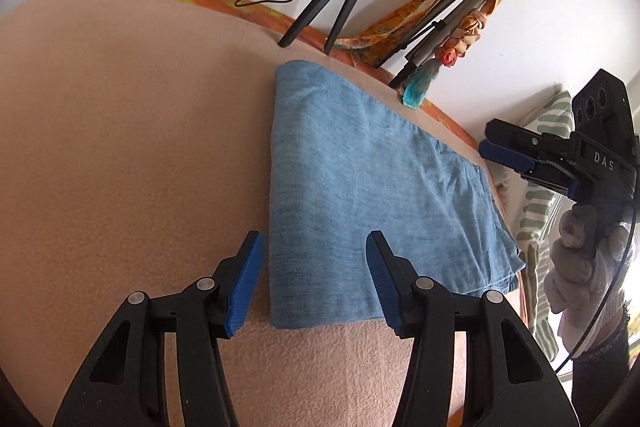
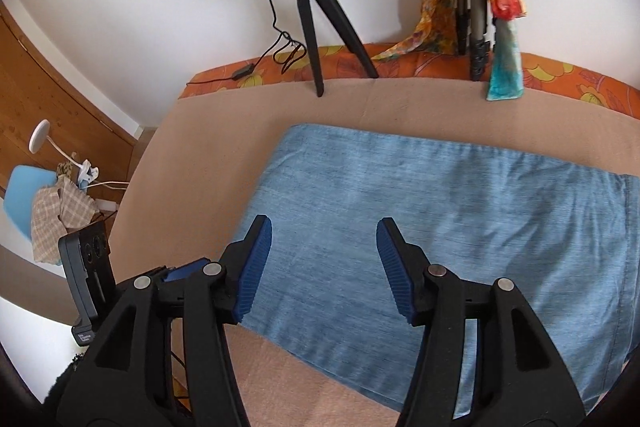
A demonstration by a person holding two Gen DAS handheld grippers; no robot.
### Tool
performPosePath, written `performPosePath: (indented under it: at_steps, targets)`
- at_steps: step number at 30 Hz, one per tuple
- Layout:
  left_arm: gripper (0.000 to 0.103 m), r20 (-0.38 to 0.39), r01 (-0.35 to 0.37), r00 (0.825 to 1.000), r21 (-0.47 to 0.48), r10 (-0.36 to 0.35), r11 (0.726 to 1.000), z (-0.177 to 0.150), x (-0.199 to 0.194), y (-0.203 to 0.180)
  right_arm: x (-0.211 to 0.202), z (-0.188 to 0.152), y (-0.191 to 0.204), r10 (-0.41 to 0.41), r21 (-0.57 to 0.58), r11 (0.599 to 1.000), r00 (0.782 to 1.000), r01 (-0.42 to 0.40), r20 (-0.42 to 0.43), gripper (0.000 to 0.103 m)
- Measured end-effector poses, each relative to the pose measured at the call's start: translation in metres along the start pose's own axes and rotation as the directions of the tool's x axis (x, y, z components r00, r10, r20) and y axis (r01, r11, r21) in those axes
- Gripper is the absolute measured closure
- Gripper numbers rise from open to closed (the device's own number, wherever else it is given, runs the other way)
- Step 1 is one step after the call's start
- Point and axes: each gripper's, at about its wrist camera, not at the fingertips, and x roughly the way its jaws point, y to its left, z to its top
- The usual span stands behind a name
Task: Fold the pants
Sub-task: 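Open both tools and release the folded jeans, then grasp the jeans' end with the left tool while the right tool grasps beside it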
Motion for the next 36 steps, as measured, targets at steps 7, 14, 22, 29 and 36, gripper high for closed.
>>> performPosePath:
  at_steps: [7,14,22,29,36]
  targets:
    - [0.051,-0.016,0.054,0.998,-0.011,-0.055,0.998,-0.006,0.005,0.009,0.068,0.022,0.039,-0.03,-0.025,0.999,0.993,0.027,-0.114,0.045]
    - [0.054,-0.017,0.08,0.997,-0.018,-0.081,0.997,-0.01,0.006,0.012,0.124,0.043,0.066,-0.075,-0.047,0.997,0.979,0.067,-0.192,0.045]
    - [0.082,-0.022,0.112,0.993,-0.065,-0.114,0.992,-0.012,0.012,0.019,0.166,0.051,0.074,-0.09,-0.04,0.996,0.954,0.082,-0.285,0.045]
    - [0.09,0.035,0.167,0.985,-0.034,-0.166,0.985,-0.01,-0.001,0.01,0.185,0.055,0.077,-0.107,-0.032,0.994,0.939,0.102,-0.326,0.045]
    - [0.09,0.043,0.183,0.982,-0.012,-0.182,0.983,-0.012,-0.003,0.0,0.187,0.066,0.097,-0.322,-0.226,0.939,0.893,0.259,-0.315,0.045]
